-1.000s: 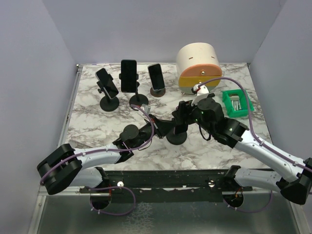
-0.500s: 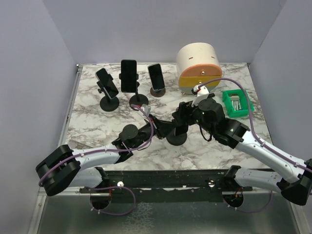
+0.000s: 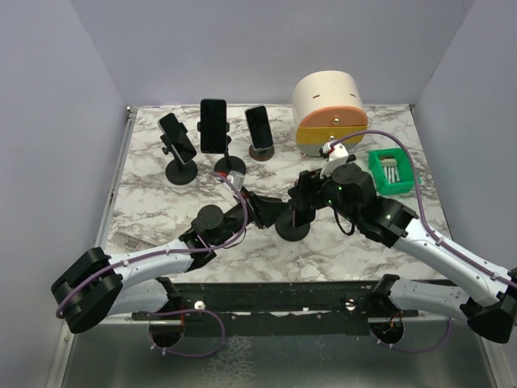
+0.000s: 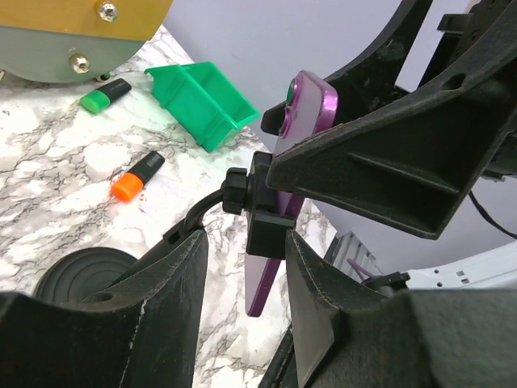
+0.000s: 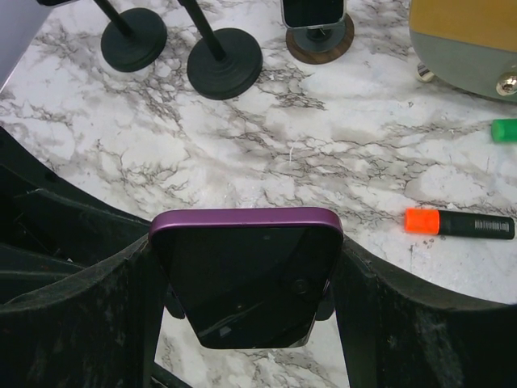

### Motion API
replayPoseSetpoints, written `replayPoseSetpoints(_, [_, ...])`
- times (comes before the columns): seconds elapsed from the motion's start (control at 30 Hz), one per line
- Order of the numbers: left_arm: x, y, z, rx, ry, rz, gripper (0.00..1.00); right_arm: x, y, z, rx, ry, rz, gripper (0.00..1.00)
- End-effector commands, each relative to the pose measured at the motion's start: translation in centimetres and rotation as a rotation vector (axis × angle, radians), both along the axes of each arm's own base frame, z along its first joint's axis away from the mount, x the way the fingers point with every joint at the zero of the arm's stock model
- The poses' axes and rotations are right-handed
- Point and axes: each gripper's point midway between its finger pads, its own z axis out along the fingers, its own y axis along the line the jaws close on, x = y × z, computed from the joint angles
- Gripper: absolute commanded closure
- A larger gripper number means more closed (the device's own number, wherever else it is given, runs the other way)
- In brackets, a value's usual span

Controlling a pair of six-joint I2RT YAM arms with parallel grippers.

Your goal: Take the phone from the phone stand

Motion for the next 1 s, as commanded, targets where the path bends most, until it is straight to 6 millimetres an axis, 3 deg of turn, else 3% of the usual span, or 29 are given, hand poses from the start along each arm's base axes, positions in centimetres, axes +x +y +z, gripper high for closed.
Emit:
replayPoseSetpoints(0.0, [-0.1,-0.3,-0.4,0.031,-0.010,-0.019,0.56,-0.9,-0.3,-0.8,-0.019,0.039,0.029,1.00])
replayPoseSetpoints(0.43, [-1.0,-1.7,0.6,0.039,-0.051,-0.112,0.49,-0.8,0.0,-0.9,-0.018,0.046,0.033,1.00])
replayPoseSetpoints(0.83, [-0.6,-2.4,0.3,0.059,-0.059,-0.121,0.49,-0.8,0.3,-1.1,-0.018,0.061,0.040,1.00])
replayPoseSetpoints(0.97, [-0.4,-2.7,0.2,0.062,-0.054,-0.122,0.55,-0.8,0.3,-1.2,-0.017,0.062,0.037,1.00])
